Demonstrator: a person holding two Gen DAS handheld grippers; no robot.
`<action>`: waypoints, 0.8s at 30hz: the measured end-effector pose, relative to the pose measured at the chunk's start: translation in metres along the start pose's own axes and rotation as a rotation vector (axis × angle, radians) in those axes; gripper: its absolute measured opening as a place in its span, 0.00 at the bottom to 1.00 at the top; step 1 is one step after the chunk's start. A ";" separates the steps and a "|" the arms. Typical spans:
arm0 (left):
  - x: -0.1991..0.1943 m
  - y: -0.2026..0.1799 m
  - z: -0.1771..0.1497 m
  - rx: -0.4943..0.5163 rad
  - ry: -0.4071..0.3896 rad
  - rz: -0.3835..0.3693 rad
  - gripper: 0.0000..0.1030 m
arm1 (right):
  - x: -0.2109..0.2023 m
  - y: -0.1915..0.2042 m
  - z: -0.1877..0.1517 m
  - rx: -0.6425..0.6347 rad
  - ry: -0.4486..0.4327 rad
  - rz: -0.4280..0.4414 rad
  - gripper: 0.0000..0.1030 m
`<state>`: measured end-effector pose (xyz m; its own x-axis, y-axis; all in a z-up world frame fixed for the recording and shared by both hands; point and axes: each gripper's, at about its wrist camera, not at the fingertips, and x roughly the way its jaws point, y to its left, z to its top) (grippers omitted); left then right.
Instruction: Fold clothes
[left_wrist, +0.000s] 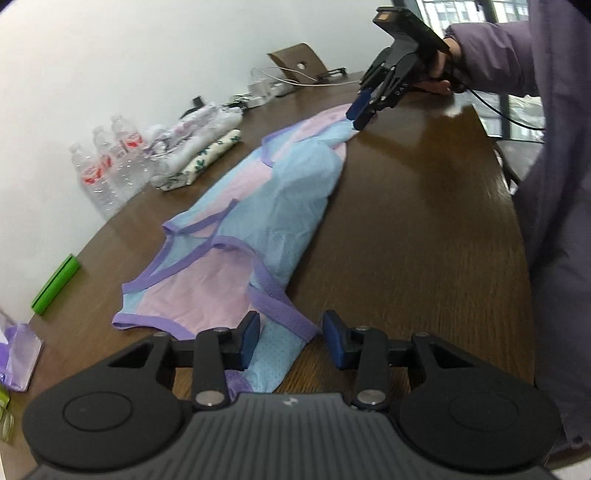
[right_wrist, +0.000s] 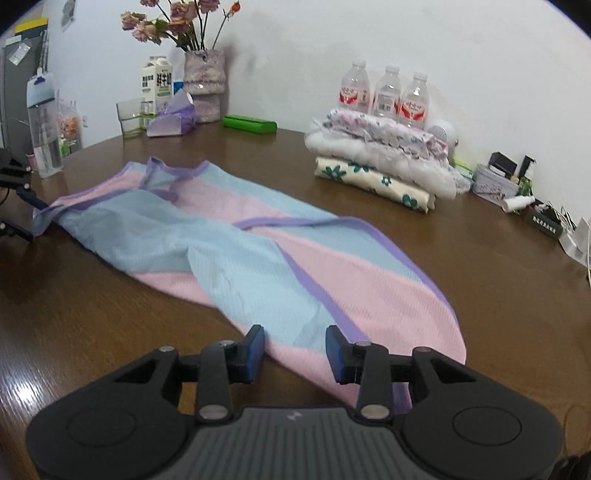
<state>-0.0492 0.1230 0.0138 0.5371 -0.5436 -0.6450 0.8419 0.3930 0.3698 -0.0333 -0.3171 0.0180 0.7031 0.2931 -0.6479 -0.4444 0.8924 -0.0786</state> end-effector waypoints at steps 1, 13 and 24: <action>-0.001 0.002 -0.001 -0.006 0.006 -0.012 0.36 | 0.000 0.000 -0.002 0.006 -0.002 -0.004 0.35; -0.009 0.126 -0.045 -0.833 -0.075 -0.034 0.22 | 0.000 -0.002 0.003 0.042 -0.009 -0.031 0.37; -0.005 0.096 -0.051 -0.922 -0.094 0.004 0.32 | -0.012 -0.017 -0.012 0.074 -0.016 0.005 0.37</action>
<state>0.0260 0.2008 0.0184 0.5757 -0.5833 -0.5730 0.4869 0.8076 -0.3328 -0.0407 -0.3396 0.0180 0.7100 0.3025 -0.6359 -0.4058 0.9138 -0.0184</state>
